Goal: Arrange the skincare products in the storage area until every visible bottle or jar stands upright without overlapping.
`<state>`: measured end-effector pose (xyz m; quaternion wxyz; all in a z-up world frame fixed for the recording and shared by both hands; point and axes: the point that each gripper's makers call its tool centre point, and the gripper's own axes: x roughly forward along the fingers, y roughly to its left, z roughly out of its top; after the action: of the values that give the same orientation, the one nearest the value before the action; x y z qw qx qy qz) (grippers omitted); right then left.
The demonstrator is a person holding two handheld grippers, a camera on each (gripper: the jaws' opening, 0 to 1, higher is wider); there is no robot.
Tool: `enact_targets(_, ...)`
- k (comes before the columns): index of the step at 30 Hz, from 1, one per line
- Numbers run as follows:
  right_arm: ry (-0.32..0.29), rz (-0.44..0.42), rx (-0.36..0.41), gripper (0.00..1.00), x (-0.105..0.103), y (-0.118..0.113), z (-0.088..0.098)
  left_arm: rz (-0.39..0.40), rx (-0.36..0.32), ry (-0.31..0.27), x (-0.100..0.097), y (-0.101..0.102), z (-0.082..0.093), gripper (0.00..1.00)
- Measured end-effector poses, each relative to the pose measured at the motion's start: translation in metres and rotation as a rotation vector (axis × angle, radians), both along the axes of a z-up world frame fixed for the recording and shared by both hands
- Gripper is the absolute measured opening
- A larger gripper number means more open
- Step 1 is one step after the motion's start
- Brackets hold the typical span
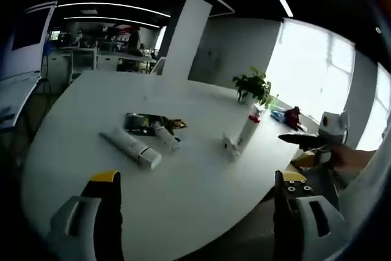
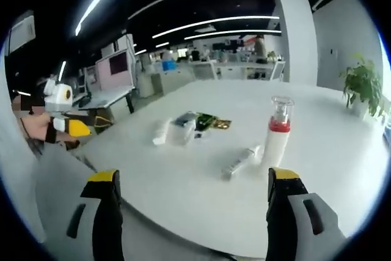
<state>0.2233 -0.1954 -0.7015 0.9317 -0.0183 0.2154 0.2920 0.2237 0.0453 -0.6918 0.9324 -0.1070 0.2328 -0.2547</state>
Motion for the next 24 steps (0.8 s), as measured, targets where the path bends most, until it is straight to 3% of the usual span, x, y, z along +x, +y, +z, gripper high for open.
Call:
enact_targets(10, 0.063, 0.028, -0.011, 0.98, -0.006, 0.007, -0.009, 0.066, -0.016, 0.118, 0.026, 0.012, -0.018, 0.9)
enact_targets(13, 0.071, 0.034, -0.007, 0.97, -0.008, 0.008, -0.01, 0.079, 0.008, 0.146, 0.037, 0.018, -0.027, 0.89)
enact_targets(24, 0.101, 0.053, 0.03, 0.97, -0.011, 0.01, -0.012, 0.137, 0.036, 0.256, 0.08, 0.011, -0.046, 0.88)
